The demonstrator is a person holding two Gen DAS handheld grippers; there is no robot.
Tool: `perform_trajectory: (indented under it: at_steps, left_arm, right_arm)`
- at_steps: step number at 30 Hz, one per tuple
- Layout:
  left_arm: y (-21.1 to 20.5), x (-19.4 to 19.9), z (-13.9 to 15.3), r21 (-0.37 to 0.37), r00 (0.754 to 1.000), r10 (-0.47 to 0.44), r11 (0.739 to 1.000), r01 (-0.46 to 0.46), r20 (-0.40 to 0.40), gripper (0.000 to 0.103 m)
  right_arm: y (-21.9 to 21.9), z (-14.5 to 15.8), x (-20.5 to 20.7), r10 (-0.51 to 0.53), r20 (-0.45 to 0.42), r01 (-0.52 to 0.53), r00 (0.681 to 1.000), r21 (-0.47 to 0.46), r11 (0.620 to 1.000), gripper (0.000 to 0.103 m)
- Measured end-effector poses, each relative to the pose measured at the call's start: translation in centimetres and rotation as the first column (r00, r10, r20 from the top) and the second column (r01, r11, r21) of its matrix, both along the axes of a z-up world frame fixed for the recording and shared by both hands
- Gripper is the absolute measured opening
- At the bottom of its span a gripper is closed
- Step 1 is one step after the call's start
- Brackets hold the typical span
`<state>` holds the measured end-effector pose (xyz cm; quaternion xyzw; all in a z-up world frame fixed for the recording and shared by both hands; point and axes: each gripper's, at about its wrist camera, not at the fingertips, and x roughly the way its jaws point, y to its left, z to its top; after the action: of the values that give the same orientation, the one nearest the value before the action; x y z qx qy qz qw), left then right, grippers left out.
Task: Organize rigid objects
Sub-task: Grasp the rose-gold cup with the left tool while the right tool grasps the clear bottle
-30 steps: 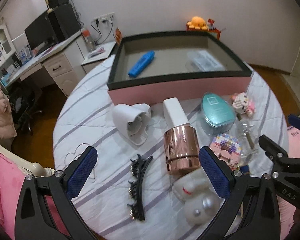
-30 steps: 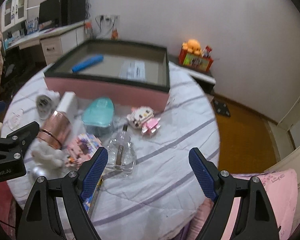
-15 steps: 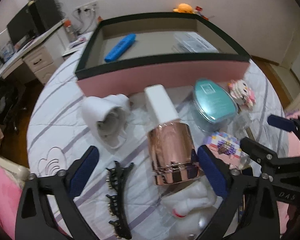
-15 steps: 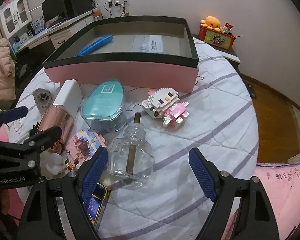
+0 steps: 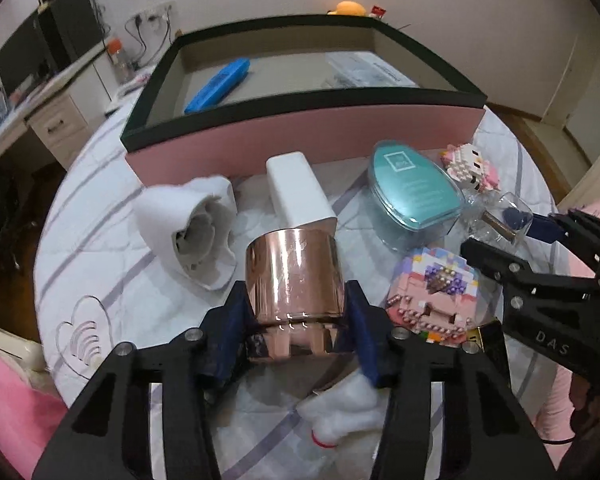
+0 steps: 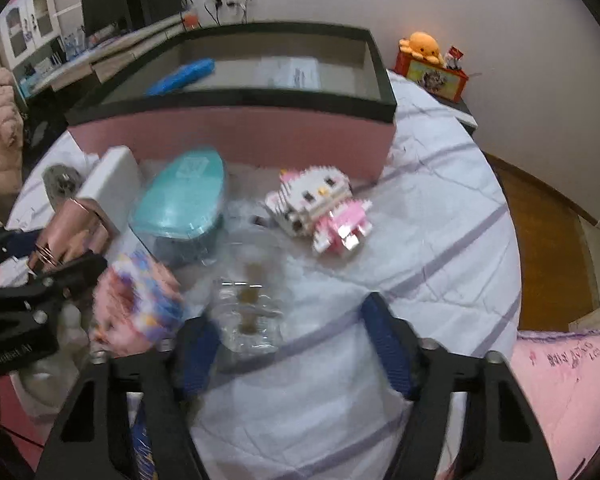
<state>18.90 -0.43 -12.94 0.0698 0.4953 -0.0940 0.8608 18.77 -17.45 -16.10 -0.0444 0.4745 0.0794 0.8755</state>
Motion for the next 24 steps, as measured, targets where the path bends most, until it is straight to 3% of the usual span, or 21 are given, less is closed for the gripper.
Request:
perform_trajectory:
  at_steps: [2,7,14,24]
  left_arm:
    - [0.0,-0.1,0.0,-0.003,1.000,0.002,1.000,-0.002,0.000,0.049]
    - [0.4,-0.1,0.1,-0.017,1.000,0.008,1.000,-0.008,-0.002,0.048]
    - [0.1,-1.0,0.6,0.022,0.999,0.002,1.000,-0.003,0.039,0.048]
    - [2.1,-2.2,2.9,-0.001,0.994,0.056,0.998,-0.056,0.094,0.048]
  right_arm:
    - [0.2,0.2,-0.1,0.025,0.004,-0.025,1.000,0.034,0.999,0.031]
    - [-0.1,0.3,-0.3,0.027,0.003,-0.027,1.000,0.069,0.997,0.031]
    - [-1.2,1.0,-0.2,0.007,0.005,-0.008,1.000,0.092,0.996,0.031]
    - [-0.9,4.0,-2.8,0.016,0.092,-0.025,0.996,0.093,0.995,0.031]
